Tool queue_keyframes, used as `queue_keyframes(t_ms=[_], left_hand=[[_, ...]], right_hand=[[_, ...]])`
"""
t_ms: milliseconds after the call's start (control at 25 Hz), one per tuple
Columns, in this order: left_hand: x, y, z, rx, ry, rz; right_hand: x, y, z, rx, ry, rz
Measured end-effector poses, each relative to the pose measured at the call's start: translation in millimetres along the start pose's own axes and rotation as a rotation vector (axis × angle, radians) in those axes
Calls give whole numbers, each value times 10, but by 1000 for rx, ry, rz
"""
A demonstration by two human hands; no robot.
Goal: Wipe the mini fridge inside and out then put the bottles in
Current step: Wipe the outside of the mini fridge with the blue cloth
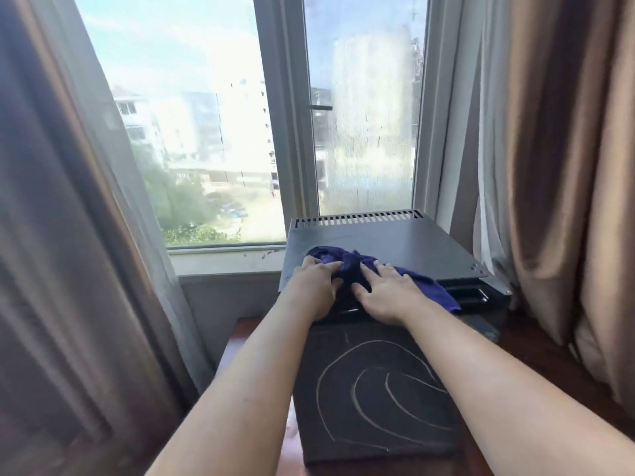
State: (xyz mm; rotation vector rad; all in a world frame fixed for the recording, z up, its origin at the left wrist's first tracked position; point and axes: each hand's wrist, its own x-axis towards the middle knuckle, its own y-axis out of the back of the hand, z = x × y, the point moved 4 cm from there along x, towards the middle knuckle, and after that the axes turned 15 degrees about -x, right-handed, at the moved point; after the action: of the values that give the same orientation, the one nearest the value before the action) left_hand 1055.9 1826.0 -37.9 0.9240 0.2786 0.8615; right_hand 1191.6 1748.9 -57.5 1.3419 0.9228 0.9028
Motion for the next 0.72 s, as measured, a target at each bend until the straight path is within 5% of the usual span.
queue_keyframes(t_ms=[360, 720], left_hand=[[155, 293, -458, -40, 63, 53], [1232, 297, -596, 64, 76, 61]], right_hand=[[292, 42, -514, 37, 45, -15], [1511, 73, -262, 65, 180, -64]])
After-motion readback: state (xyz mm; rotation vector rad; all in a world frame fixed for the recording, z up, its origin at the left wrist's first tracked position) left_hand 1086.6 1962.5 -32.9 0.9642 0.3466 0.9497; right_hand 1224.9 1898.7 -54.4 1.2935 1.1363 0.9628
